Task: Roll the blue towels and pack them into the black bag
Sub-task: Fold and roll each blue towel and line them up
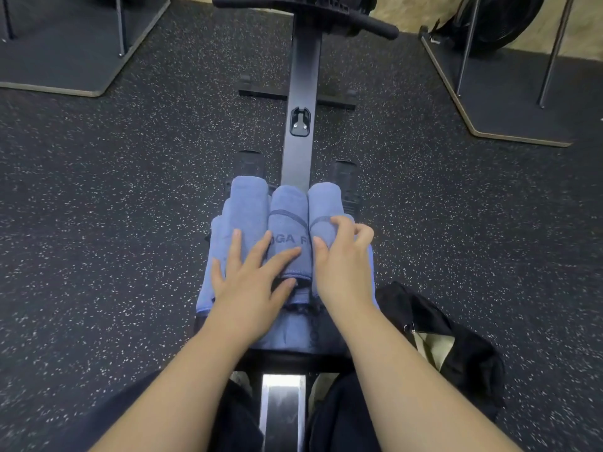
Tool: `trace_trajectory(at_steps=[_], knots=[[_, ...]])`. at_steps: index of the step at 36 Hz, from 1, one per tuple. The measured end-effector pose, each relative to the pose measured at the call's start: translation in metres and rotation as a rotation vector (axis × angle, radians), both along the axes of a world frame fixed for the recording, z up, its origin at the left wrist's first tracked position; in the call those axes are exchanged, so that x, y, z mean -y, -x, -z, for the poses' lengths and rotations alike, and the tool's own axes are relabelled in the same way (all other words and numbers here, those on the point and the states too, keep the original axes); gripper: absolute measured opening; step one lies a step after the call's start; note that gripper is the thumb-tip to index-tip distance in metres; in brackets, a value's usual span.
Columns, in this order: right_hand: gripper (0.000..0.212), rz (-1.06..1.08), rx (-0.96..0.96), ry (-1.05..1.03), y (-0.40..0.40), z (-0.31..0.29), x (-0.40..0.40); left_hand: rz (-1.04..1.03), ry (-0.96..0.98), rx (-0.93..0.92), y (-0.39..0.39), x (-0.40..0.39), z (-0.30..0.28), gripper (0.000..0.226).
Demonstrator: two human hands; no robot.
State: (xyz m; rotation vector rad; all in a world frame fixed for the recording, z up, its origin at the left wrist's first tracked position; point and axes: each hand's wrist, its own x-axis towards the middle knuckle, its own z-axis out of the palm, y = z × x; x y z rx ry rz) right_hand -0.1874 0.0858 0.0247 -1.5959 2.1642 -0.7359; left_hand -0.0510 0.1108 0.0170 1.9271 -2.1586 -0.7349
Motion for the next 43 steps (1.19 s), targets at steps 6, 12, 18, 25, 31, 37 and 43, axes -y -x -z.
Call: trace_trajectory(at_steps=[6, 12, 18, 25, 31, 37, 43], knots=[[0.038, 0.018, 0.030, -0.062, 0.003, 0.003, -0.003, -0.008, -0.002, -0.018, 0.002, -0.001, -0.001, 0.046], [0.030, 0.057, -0.084, -0.120, 0.004, 0.008, 0.000, -0.007, -0.005, -0.047, 0.002, -0.003, -0.002, 0.047], [0.040, 0.026, -0.112, -0.024, 0.002, 0.015, -0.003, -0.003, -0.006, -0.042, 0.002, -0.003, -0.001, 0.047], [0.053, -0.235, -0.103, -0.057, 0.007, 0.024, 0.002, -0.008, -0.002, -0.077, 0.002, -0.002, -0.002, 0.046], [0.055, -0.306, -0.045, -0.124, 0.018, 0.019, -0.002, -0.052, 0.035, -0.125, 0.006, 0.000, -0.008, 0.040], [0.056, -0.327, 0.068, -0.179, 0.031, 0.006, -0.024, -0.038, 0.147, -0.210, 0.022, 0.002, -0.012, 0.038], [0.061, -0.253, 0.126, -0.146, 0.057, 0.001, -0.054, 0.024, 0.255, -0.334, 0.045, -0.005, -0.012, 0.038]])
